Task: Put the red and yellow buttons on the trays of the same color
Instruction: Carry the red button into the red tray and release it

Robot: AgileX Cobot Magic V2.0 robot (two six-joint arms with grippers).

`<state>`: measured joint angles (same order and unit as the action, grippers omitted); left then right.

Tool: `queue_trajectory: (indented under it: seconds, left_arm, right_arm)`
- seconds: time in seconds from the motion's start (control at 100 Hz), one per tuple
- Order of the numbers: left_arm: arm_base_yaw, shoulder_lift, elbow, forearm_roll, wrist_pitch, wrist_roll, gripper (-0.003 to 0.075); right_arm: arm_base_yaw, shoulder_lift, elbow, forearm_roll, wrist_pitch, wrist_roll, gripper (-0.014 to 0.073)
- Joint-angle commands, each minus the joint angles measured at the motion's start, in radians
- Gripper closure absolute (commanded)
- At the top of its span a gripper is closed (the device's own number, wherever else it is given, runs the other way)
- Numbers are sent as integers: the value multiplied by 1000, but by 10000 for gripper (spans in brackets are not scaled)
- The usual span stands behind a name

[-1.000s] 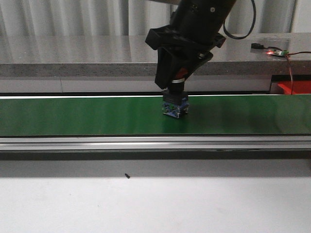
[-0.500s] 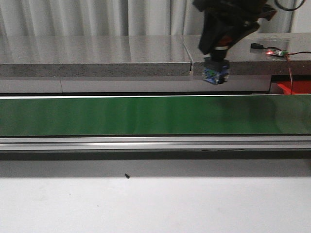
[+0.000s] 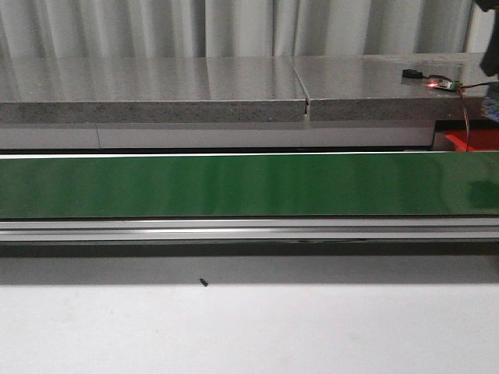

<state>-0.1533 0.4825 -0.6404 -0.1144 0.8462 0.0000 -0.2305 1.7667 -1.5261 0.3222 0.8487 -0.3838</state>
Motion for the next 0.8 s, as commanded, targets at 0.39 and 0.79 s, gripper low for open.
queue_trajectory:
  seconds: [0.39,0.79]
  left_arm:
    - [-9,6,-26,-11,-66,0,739]
    - [-9,6,-26,-11,-66,-6,738]
  right_arm:
    - [-185,-8,-25,61,-105,0,463]
    - [-185,130,-25,114,-161,0,463]
